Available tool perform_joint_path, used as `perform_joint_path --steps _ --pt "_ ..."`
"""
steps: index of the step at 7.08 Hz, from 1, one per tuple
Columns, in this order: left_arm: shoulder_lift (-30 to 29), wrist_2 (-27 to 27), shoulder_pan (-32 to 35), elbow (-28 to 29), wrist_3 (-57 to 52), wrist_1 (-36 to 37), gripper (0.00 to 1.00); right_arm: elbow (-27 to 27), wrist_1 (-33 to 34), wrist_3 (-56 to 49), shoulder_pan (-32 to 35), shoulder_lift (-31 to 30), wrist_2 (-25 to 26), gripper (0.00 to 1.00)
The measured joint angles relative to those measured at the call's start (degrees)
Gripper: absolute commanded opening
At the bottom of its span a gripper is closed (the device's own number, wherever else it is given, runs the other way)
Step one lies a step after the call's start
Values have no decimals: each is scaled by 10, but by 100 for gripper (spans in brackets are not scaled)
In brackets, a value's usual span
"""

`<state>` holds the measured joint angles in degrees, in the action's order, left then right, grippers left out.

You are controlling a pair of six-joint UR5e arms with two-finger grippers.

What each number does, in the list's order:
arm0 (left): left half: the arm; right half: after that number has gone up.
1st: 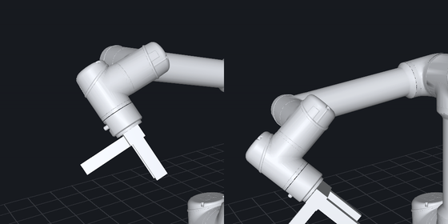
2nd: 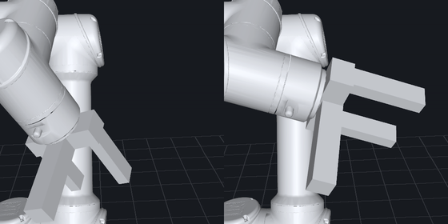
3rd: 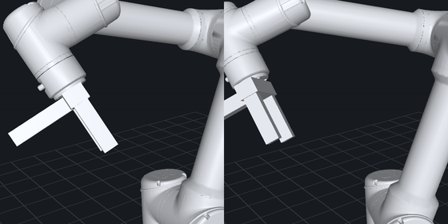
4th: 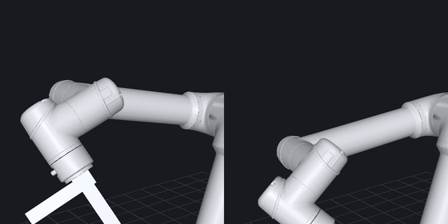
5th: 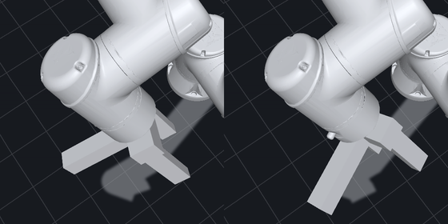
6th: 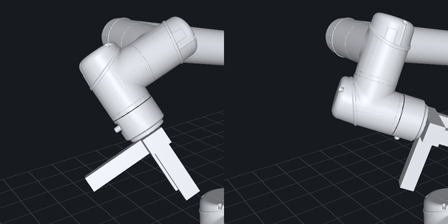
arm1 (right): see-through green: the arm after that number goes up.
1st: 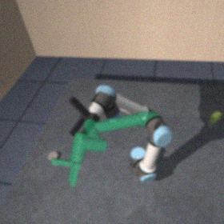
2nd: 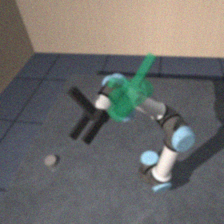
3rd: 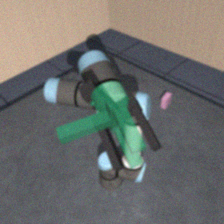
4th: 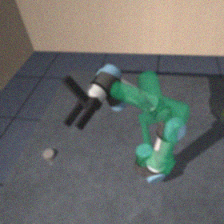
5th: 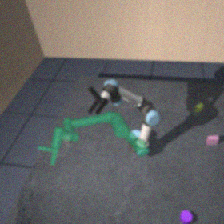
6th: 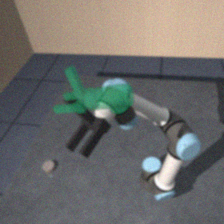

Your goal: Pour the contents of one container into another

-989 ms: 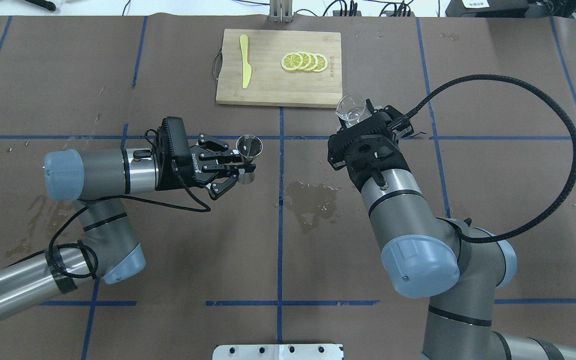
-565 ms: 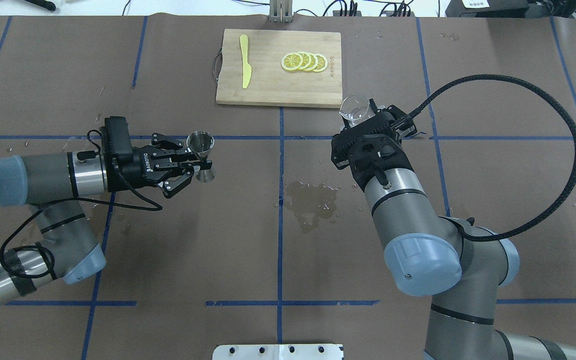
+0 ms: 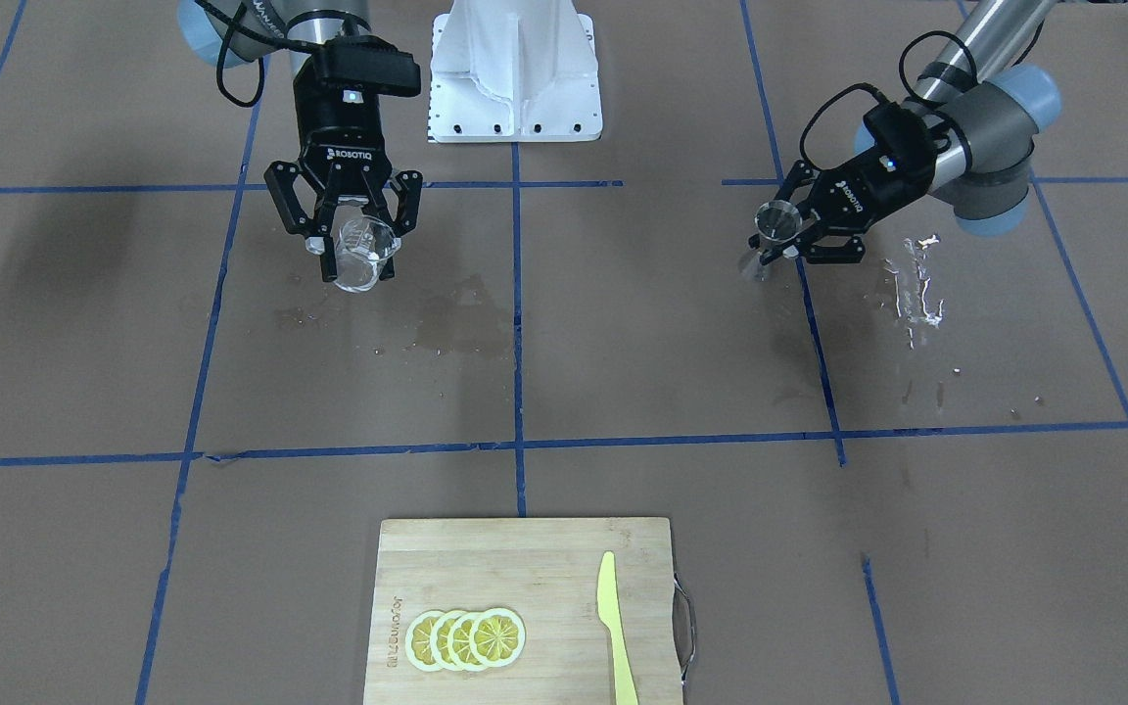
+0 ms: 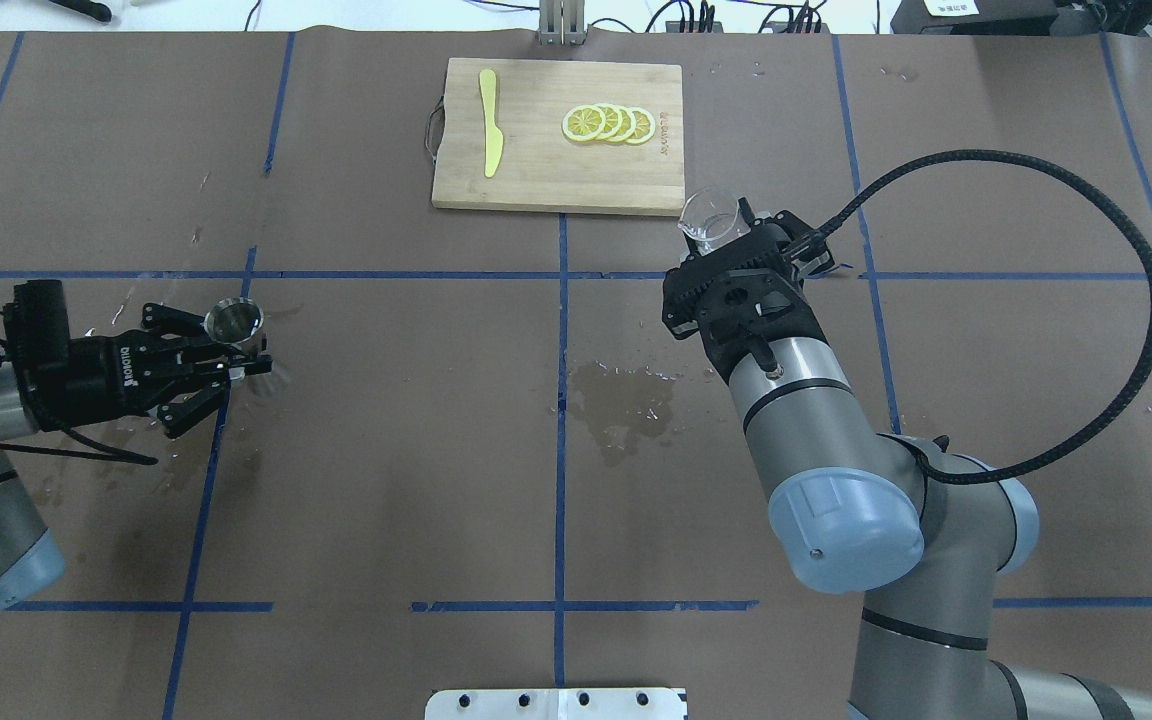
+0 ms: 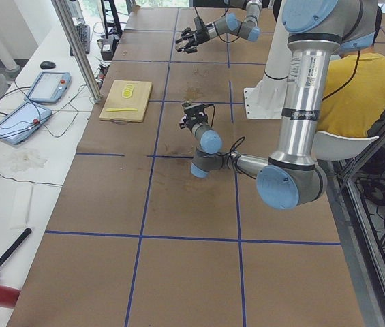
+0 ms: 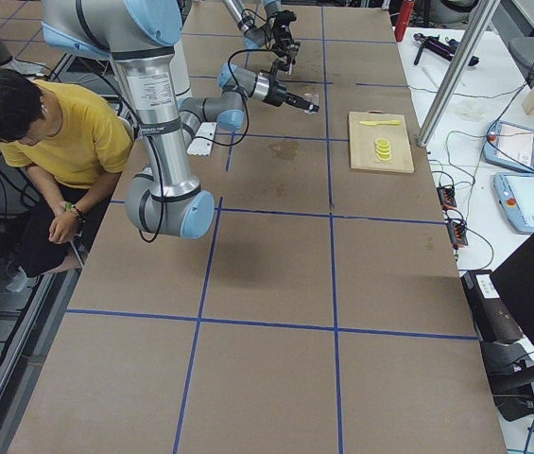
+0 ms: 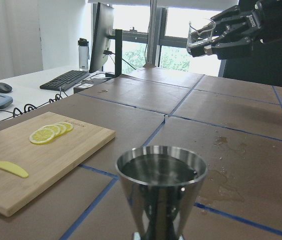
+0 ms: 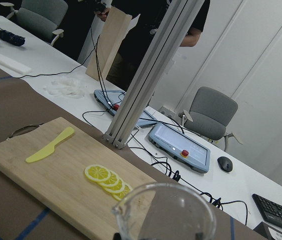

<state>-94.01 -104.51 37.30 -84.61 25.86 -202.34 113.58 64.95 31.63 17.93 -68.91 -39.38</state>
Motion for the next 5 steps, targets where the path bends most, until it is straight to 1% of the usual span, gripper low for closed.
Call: perform_joint_path --steps 1,2,3,4,5 --pt "29 5 0 0 12 -26 0 0 0 0 0 0 0 0" --pt "55 33 0 0 31 -47 0 0 0 0 0 -1 1 0" --pt "79 73 -2 2 46 -68 0 0 0 0 0 -1 1 0" --pt "100 97 -5 4 57 -86 0 0 0 0 -1 -2 1 0" --pt "117 108 -8 5 66 -98 0 0 -1 0 -1 -2 1 0"
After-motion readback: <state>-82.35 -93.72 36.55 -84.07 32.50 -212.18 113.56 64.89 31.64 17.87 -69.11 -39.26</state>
